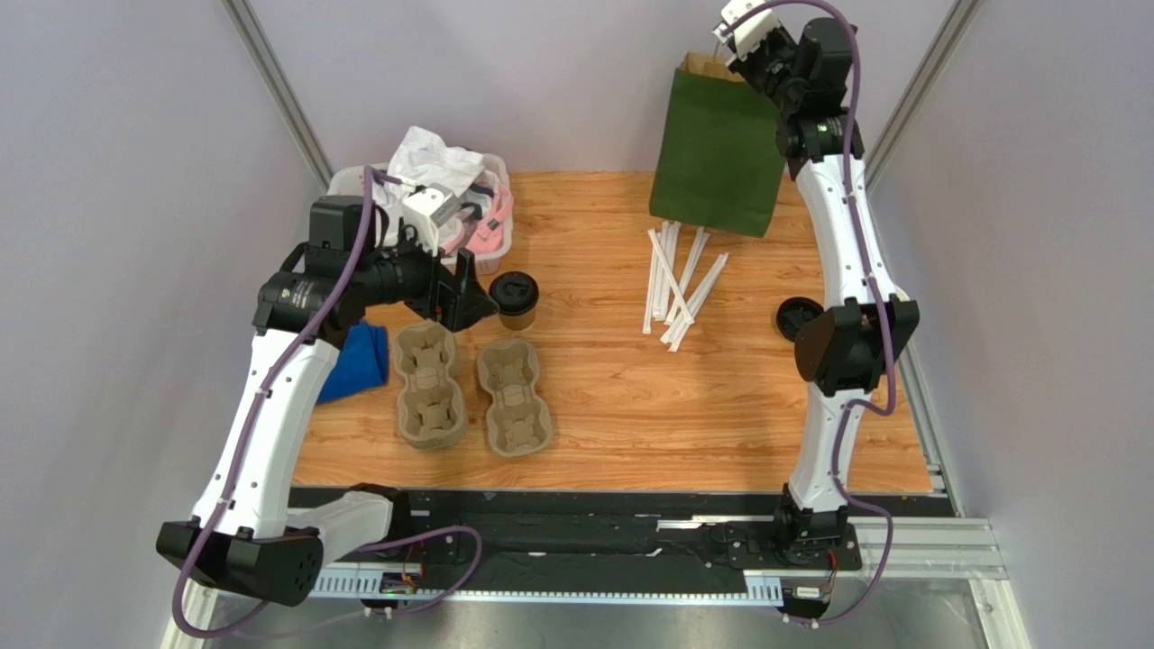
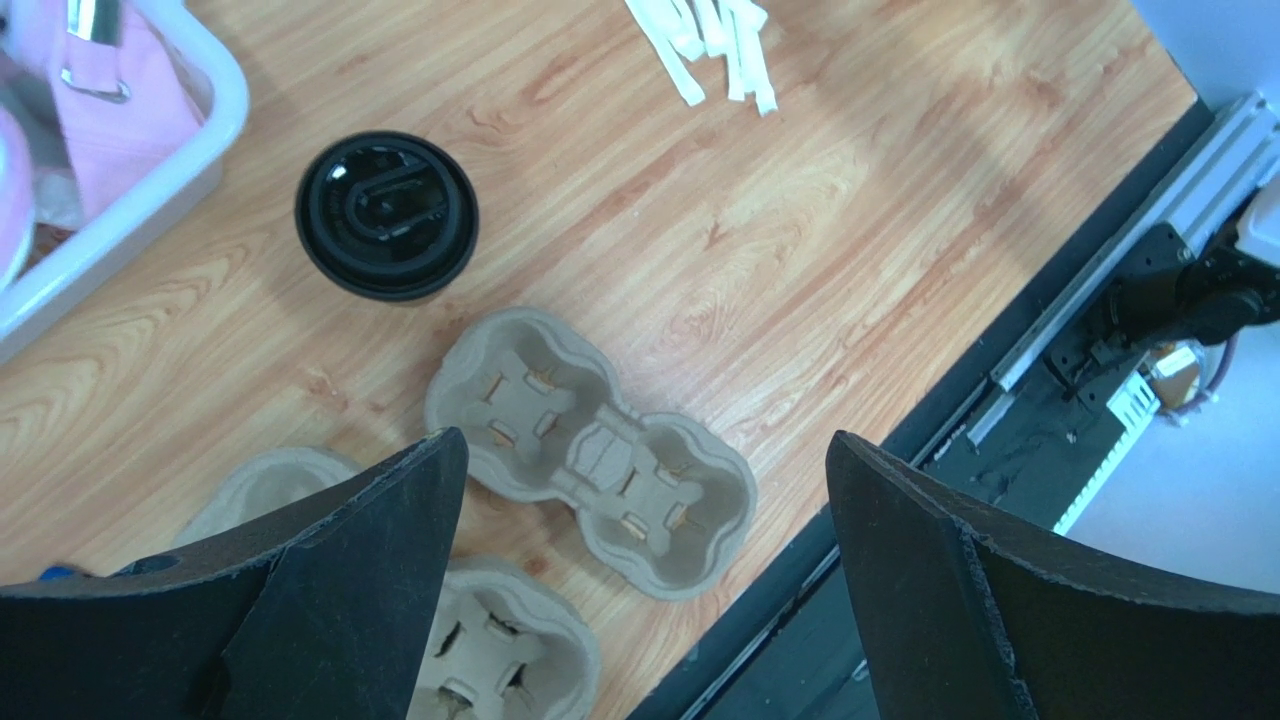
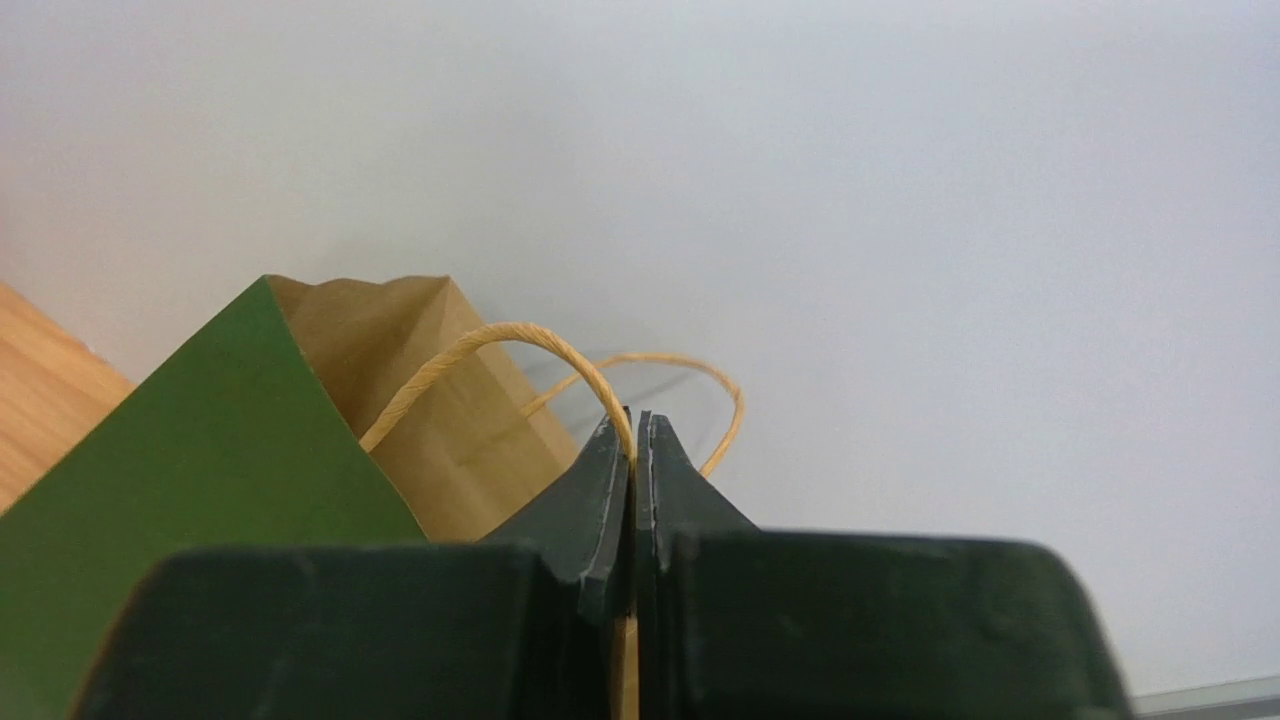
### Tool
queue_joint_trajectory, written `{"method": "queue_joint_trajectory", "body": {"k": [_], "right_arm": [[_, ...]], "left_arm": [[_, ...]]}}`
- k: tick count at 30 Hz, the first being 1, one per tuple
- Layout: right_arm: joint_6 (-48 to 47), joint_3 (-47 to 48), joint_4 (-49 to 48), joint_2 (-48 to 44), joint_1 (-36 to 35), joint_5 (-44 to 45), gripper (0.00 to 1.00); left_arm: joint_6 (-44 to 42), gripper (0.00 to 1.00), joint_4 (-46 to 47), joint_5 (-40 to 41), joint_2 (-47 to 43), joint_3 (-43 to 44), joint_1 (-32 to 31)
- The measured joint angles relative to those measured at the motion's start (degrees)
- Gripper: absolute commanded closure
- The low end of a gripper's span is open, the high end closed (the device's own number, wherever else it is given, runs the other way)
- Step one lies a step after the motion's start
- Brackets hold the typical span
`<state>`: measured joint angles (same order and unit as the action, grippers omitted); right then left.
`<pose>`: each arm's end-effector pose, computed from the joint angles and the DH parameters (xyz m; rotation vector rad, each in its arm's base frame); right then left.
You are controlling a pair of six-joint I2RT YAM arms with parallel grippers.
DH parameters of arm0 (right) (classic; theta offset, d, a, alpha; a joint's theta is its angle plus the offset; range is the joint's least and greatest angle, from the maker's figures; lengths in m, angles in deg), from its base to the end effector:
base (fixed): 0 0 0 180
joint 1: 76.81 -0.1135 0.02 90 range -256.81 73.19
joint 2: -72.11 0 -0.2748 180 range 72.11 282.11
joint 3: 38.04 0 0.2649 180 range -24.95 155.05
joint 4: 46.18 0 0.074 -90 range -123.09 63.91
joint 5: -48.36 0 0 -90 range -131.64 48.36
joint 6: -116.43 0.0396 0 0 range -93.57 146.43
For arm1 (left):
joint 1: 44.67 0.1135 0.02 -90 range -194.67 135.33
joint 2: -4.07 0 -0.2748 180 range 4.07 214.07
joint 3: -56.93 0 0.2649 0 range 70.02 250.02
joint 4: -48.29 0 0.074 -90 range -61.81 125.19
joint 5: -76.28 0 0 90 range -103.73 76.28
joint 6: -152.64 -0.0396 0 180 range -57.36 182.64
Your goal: Pack the takeout coffee
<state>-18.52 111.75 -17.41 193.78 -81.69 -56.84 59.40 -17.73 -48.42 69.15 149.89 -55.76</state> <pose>0.5074 0.0537 0.4710 -0.8536 1.3435 -0.3367 0.2137 -0.0649 0.4208 0.5987 2.1154 -0.7498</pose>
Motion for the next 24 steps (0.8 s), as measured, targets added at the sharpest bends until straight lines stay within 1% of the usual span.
{"method": "queue_joint_trajectory", "body": {"k": [4,8,13,18,24], "right_arm": [[0.39,-1.90,0.39,-7.67,-1.18,-1.77,1.00],[0.31,-9.07,0.85,-20.81,-3.13,-4.39,1.00],[-2.16,-18.08,2.75,-36.39,-8.24,-7.17,1.00],[-4.07,-25.49,8.41,-47.41,-13.05,-9.22,1.00],[-7.34,-41.81,17.40,-61.05,-18.53,-12.74,1.00]], "left_arm": [[0.44,0.01,-0.04,1.09,-0.39,1.77,0.90],[0.66,0.01,-0.98,2.60,-2.14,4.22,1.31],[0.79,0.01,-3.10,3.37,-4.79,7.69,1.90],[0.11,0.01,-6.93,2.84,-7.13,10.12,2.58],[-1.27,0.02,-12.15,0.44,-7.06,14.45,2.58]]}}
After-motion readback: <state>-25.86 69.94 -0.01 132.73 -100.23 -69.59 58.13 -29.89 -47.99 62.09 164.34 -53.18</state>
